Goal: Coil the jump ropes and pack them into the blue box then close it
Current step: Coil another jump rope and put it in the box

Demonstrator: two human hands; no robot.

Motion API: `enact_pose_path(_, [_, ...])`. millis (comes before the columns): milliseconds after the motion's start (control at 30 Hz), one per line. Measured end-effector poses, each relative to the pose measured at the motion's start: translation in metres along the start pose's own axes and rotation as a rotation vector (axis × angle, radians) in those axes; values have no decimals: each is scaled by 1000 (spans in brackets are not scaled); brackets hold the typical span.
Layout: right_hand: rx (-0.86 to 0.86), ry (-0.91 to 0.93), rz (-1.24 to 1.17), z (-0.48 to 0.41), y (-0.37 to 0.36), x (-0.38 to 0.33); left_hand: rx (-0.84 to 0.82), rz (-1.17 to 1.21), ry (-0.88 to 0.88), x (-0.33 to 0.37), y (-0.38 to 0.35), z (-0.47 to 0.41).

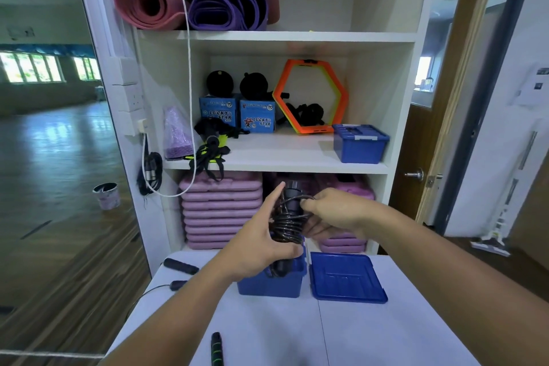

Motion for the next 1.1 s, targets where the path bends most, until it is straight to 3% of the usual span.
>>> enact_pose_path(233, [-66, 132, -5, 5, -5, -6, -166, 131, -29, -6, 18, 3])
enact_pose_path(367, [54, 164, 29, 5, 0, -17, -198, 177, -51, -2, 21, 4])
enact_pose_path(533, [334, 267, 90, 12, 26, -35, -185, 217, -77, 6, 24, 5])
enact_pose_path(700, [345, 409, 156, 27, 29, -57, -205, 254, -98, 12, 25, 12])
enact_pose_path(933, [313, 480, 24, 36, 27, -63, -232, 393, -91, 12, 26, 14])
enact_pose_path(1100, [326, 417, -159, 28, 25, -57, -275, 436, -78, 16, 17, 12])
Point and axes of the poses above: each hand's wrist, its own z-axis away from the middle knuckle, its own y-axis out of the back of the hand, x = y × z, the point moved 9 cm from there along -z, towards the middle knuckle, and after that the axes turned 10 degrees about y, right-handed, at the moved point
